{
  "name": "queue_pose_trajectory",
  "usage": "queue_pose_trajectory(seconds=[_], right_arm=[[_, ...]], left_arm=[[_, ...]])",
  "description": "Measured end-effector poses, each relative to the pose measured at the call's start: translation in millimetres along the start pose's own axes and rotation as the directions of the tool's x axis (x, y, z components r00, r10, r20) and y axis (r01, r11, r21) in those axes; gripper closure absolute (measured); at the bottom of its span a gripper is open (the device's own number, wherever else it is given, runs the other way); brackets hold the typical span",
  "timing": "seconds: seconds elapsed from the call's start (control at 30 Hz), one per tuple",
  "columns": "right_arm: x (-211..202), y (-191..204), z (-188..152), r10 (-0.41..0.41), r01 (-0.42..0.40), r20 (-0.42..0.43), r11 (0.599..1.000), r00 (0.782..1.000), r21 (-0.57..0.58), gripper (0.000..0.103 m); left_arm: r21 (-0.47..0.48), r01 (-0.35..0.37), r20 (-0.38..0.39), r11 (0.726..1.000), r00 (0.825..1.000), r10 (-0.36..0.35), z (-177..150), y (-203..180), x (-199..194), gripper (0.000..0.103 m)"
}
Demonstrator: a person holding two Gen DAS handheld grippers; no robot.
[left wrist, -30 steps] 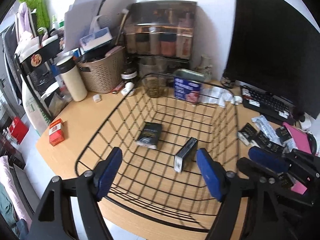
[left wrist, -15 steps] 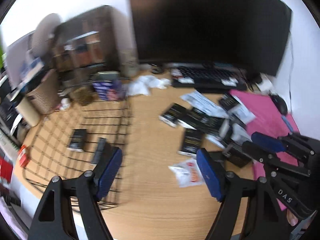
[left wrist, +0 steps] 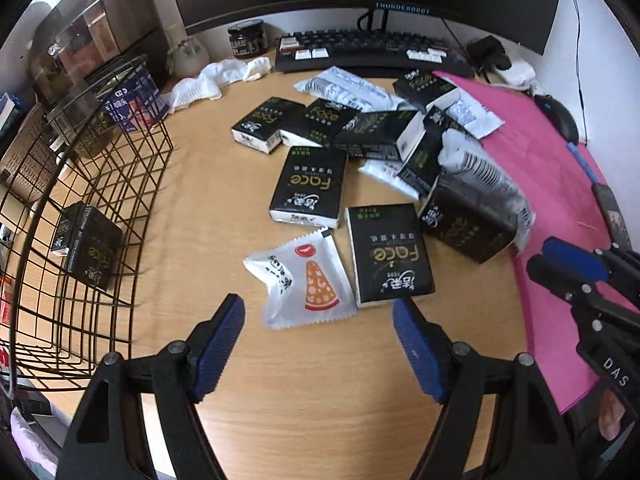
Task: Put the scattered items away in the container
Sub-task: 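Return both tools to the desk and grasp a black Face tissue pack with the left tool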
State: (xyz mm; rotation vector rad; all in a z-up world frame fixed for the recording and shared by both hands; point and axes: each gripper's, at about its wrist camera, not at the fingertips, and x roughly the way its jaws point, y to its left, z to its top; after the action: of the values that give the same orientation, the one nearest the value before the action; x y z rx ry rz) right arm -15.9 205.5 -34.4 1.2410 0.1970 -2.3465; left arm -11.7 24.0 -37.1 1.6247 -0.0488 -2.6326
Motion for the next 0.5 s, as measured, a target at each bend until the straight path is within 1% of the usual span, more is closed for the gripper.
queue_pose_trajectory(seconds=[0.1, 0.13, 0.17, 0.2, 0.23, 0.27, 0.4, 0.5], right_arm=[[5.2, -2.3, 0.9, 0.005, -0.005, -0.007, 1.0, 1.0, 0.002, 0.079], [6.3, -1.8, 1.6, 0.003, -0.003, -0.009, 1.0, 1.0, 0.001, 0.076], [7.2, -1.1, 2.1, -0.003, 0.003, -0.008, 1.0, 1.0, -0.002, 0.067], [7.7, -0.5, 2.6, -0.01, 0.01, -0.003, 1.0, 1.0, -0.004, 0.061], [7.6, -0.2, 3.3, -0.015, 0.015, 0.003, 1.0, 1.0, -0.006, 0.049], [7.1, -0.2, 3.8, -0.016, 0.016, 0.009, 1.0, 1.0, -0.006, 0.042], [6.5, 1.2, 6.5, -0.005, 0.005, 0.018, 1.0, 1.0, -0.002, 0.04], [9.8, 2.1, 9.2, -0.006, 0.007, 0.012, 1.0, 1.0, -0.007, 0.04]], left_arm=[[-0.002, 0.001, -0.002, 1.0, 1.0, -0.001, 0.4, -0.9, 2.5, 0.024], [0.0, -0.003, -0.001, 1.0, 1.0, 0.003, 1.1, -0.1, 2.8, 0.024], [0.003, -0.007, 0.002, 1.0, 1.0, 0.007, 1.7, 0.4, 2.7, 0.023], [0.005, -0.011, 0.002, 1.0, 1.0, 0.011, 3.3, 0.1, 3.6, 0.023], [0.004, -0.013, 0.0, 1.0, 1.0, 0.013, 4.7, 0.1, 5.0, 0.023], [0.001, -0.012, -0.002, 1.0, 1.0, 0.012, 6.1, 0.5, 6.7, 0.023], [-0.003, 0.018, -0.004, 1.0, 1.0, -0.018, 12.3, -0.5, 11.6, 0.023], [0.013, 0.04, -0.006, 0.999, 0.999, -0.04, 16.7, -6.7, 14.0, 0.023]])
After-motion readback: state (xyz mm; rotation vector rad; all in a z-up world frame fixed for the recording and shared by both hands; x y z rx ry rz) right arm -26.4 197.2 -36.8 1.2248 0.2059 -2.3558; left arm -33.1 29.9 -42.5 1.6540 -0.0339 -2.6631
